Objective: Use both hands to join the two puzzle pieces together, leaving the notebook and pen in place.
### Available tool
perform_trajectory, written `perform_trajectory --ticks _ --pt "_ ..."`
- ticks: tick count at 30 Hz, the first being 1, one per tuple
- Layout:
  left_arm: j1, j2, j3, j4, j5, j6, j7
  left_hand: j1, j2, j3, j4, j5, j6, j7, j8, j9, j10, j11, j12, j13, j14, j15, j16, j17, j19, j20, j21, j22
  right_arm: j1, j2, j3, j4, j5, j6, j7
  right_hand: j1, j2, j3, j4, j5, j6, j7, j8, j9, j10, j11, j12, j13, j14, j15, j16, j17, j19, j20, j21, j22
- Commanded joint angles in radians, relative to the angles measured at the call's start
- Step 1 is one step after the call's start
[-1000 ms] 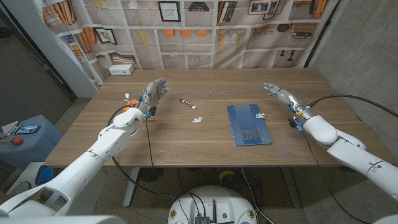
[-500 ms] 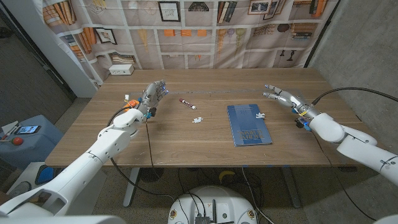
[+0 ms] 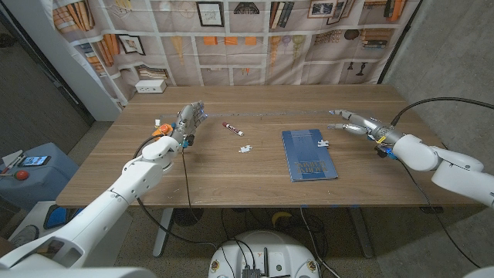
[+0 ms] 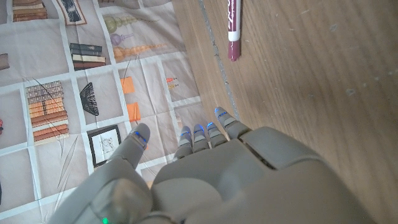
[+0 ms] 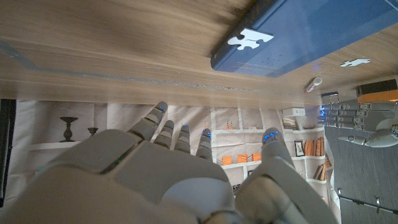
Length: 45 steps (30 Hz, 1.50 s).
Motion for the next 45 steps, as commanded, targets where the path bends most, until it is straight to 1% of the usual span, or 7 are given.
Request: perform_trajectory --ticks 1,5,11,20,26,37,45 --pt "0.008 0.000 -0.004 -0.014 -0.001 0.016 0.027 0.009 0.069 0.001 -0.006 0.000 0.008 -0.002 0.004 0.004 0.010 -0.002 0.004 0.005 0.003 0.000 0.005 0.003 0.012 -0.001 0.003 0.002 0.004 -0.091 0.007 -0.089 -0.035 -0.099 0.101 0.044 -0.006 0.011 -0.011 -0.002 -0.001 -0.007 0.012 0.004 -0.038 0.000 -0.004 0.005 -0.024 0.008 0.001 -0.002 -0.014 0.003 0.001 0.002" --pt "0.009 0.001 -0.005 -0.016 -0.003 0.022 0.031 0.008 0.071 0.001 -0.004 0.000 0.009 -0.001 0.004 0.004 0.012 -0.001 0.003 0.005 0.004 -0.001 0.005 0.004 0.012 -0.001 0.003 0.002 0.013 -0.107 0.004 -0.116 -0.038 -0.130 0.139 0.073 -0.011 0.020 -0.013 -0.002 0.002 -0.001 0.016 0.005 -0.058 0.002 -0.004 0.006 -0.035 0.014 0.001 -0.003 -0.020 0.008 0.001 0.002" --pt "0.007 -0.001 -0.002 -0.011 -0.005 0.025 0.029 0.006 0.072 0.002 -0.002 0.000 0.011 0.000 0.004 0.004 0.013 -0.003 0.003 0.005 0.004 -0.001 0.004 0.005 0.012 -0.001 0.003 0.003 0.018 -0.126 0.006 -0.160 -0.037 -0.188 0.181 0.129 -0.014 0.043 -0.014 0.000 0.002 -0.001 0.022 0.007 -0.087 0.004 -0.001 0.006 -0.044 0.035 0.005 -0.006 -0.020 0.030 0.004 0.002" --pt "0.013 -0.004 -0.003 -0.008 -0.009 0.026 0.033 0.002 0.073 0.003 0.002 0.001 0.012 0.000 0.003 0.005 0.015 -0.002 0.002 0.005 0.005 0.000 0.004 0.006 0.013 0.000 0.003 0.003 0.046 -0.142 -0.017 -0.238 -0.091 -0.301 0.250 0.207 -0.029 0.071 -0.015 0.002 -0.007 -0.004 0.026 0.012 -0.128 0.029 0.001 0.009 -0.062 0.066 0.007 -0.006 -0.020 0.075 0.005 0.001" --pt "0.022 -0.003 -0.006 -0.015 -0.010 0.029 0.045 0.001 0.073 0.005 0.004 0.001 0.013 0.000 0.002 0.005 0.016 -0.003 0.002 0.006 0.006 0.001 0.004 0.006 0.014 0.001 0.003 0.003 0.070 -0.145 -0.048 -0.283 -0.159 -0.370 0.296 0.246 -0.046 0.082 -0.015 0.004 -0.018 0.015 0.027 0.015 -0.146 0.045 0.004 0.011 -0.067 0.083 0.010 -0.006 -0.019 0.088 0.006 0.001" --pt "0.026 -0.003 -0.008 -0.017 -0.015 0.033 0.049 -0.002 0.073 0.007 0.007 0.002 0.015 0.000 0.002 0.005 0.016 -0.003 0.001 0.006 0.006 0.001 0.003 0.006 0.015 0.001 0.003 0.003 0.108 -0.128 -0.105 -0.326 -0.288 -0.438 0.365 0.289 -0.076 0.089 -0.015 0.002 -0.017 0.035 0.037 0.022 -0.148 0.071 0.011 0.013 -0.058 0.093 0.018 -0.005 -0.003 0.097 0.010 0.001" --pt "0.019 -0.004 -0.006 -0.013 -0.015 0.040 0.050 -0.002 0.073 0.009 0.008 0.002 0.015 0.001 0.001 0.005 0.017 -0.001 0.000 0.006 0.007 0.001 0.003 0.006 0.016 0.000 0.003 0.003 0.114 -0.111 -0.134 -0.335 -0.375 -0.467 0.375 0.328 -0.095 0.097 -0.014 0.001 -0.012 0.041 0.049 0.030 -0.142 0.078 0.017 0.016 -0.041 0.095 0.026 -0.005 0.020 0.083 0.016 0.001"
